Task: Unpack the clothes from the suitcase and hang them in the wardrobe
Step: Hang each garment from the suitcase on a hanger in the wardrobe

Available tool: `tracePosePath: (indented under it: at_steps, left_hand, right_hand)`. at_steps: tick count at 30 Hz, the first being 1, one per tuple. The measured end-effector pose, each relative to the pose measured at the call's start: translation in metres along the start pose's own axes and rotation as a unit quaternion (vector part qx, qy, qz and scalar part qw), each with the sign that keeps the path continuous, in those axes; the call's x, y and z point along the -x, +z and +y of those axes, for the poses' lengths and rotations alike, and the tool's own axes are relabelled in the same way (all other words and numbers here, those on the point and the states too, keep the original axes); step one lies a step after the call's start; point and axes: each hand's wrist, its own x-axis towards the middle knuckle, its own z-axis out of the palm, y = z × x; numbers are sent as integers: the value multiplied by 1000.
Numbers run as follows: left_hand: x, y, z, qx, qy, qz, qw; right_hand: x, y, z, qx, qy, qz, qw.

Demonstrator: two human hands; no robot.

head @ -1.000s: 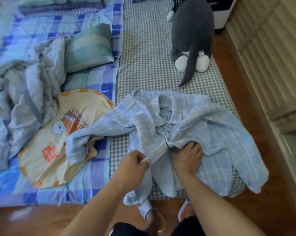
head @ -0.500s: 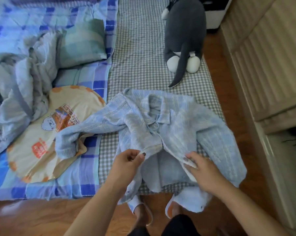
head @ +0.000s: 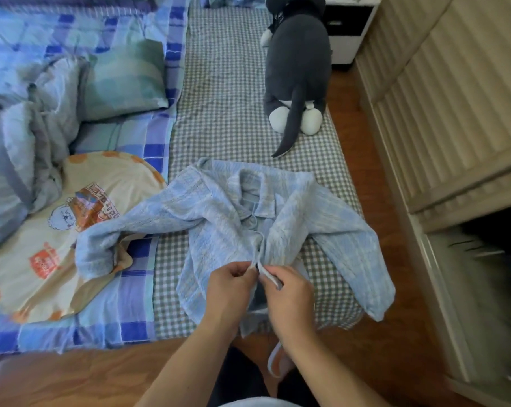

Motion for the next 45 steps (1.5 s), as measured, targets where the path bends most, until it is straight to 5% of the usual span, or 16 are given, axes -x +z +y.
tracePosePath:
  at_steps: [5,11,16,23,27,33,35,37,38,40,42,45]
  left_hand:
    - [3,-1,-3,78,-35,-22,996]
    - [0,-5,-13,274,-130,-71,950]
    - [1,-8,-6,275,-123,-78,950]
    - [6,-4,-6,181,-76,-38,980]
    - [5,0,-8,253,-108,-46,960]
    - [-4,-5,-26,357,-146,-106,916]
    - [-8,-10,-28,227,-92,-116,962]
    - [-18,-15,-30,-85,49,-73,992]
    - [-22,-18,-30,-256,145,-62,954]
    - [-24,-23,-37,-495,291,-69,816]
    - [-29,-32,-51,-543,315,-34,778]
    - [-38,-53,-57,-473,248,25,845]
  right_hand:
    - [0,9,-7,12,16,13,1000]
    - [-3,13,-11,-2,48,3,999]
    - [-3,10,-3,-62,85,-2,994]
    - [-6,6,-6,1,3,-17,1000]
    - [-8,8,-4,58,-50,-38,996]
    - [-15,12,0,15,-3,-120,993]
    - [-12,8,0,53,4,-160,986]
    - [-5,-2,5,135,11,-162,978]
    - [-2,-9,6,172,20,-147,974]
    - [2,-23,3,224,36,-119,967]
    - [-1,-35,-7,268,27,-94,958]
    - [-19,-57,-22,305,3,-32,952]
